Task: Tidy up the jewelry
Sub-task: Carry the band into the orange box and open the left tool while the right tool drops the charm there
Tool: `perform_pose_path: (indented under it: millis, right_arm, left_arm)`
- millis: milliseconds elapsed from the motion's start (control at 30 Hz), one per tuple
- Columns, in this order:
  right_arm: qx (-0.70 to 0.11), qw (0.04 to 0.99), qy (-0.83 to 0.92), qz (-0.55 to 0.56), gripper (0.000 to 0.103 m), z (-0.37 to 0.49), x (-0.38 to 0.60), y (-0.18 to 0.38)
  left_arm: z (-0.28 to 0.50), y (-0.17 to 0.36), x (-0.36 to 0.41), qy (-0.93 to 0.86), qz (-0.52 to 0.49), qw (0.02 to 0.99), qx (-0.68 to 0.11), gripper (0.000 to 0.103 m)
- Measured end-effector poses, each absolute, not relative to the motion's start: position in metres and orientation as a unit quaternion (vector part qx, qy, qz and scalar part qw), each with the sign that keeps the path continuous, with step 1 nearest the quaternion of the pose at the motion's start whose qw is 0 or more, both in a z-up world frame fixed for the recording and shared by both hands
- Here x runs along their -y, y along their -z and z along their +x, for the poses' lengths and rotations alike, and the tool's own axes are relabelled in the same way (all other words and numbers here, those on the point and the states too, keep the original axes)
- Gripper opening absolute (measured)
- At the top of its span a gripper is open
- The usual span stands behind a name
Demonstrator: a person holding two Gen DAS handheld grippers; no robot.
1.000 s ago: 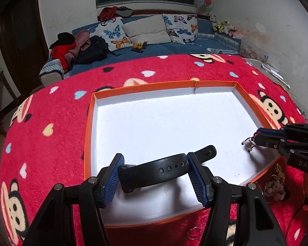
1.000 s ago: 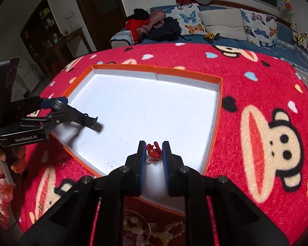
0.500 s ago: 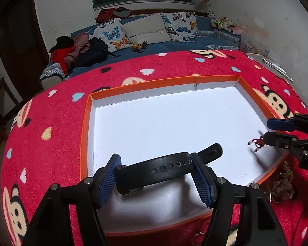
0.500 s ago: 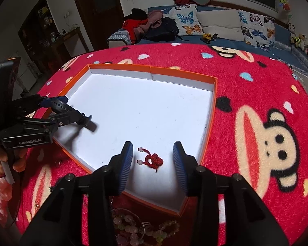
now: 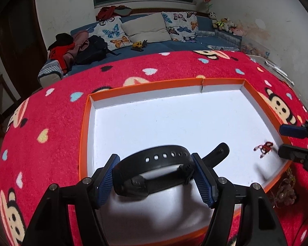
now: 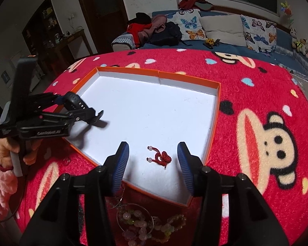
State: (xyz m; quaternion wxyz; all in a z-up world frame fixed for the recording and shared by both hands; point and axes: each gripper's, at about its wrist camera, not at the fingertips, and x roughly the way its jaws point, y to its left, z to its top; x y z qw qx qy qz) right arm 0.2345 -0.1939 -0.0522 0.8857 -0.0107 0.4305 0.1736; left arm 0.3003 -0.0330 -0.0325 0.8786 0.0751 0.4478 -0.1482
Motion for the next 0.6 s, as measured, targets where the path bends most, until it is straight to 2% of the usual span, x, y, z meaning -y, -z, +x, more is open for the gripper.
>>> perform_pose_path:
  millis: [67,200,233,300,600]
  right_arm:
    - [-0.430,0.886,-0.174,-0.010,0.051,0.235,0.194,0.052]
    - [-0.430,0.886,-0.174,-0.009,0.051,0.235,0.195,0.051]
    - [-0.430,0.886,-0.175,-0.009,0.051,0.235,0.195,0.051]
    - [-0.430,0.886,-0.174,-0.008,0.051,0.236,0.195,0.052]
    - [-0.430,0.886,-0.174,-0.003,0.051,0.234,0.196,0.053]
  left_arm:
    - [0.305,0.031,0.034,0.149,0.073,0.878,-0.449,0.074]
    - [0.308,0.028,0.038,0.151,0.077,0.880,-0.443,0.081]
    - [0.308,0.028,0.039,0.152,0.078,0.881,-0.442,0.089]
    - [0.310,0.027,0.040,0.150,0.077,0.883,-0.438,0.095]
    - [0.309,0.029,0.038,0.150,0.072,0.889,-0.427,0.092]
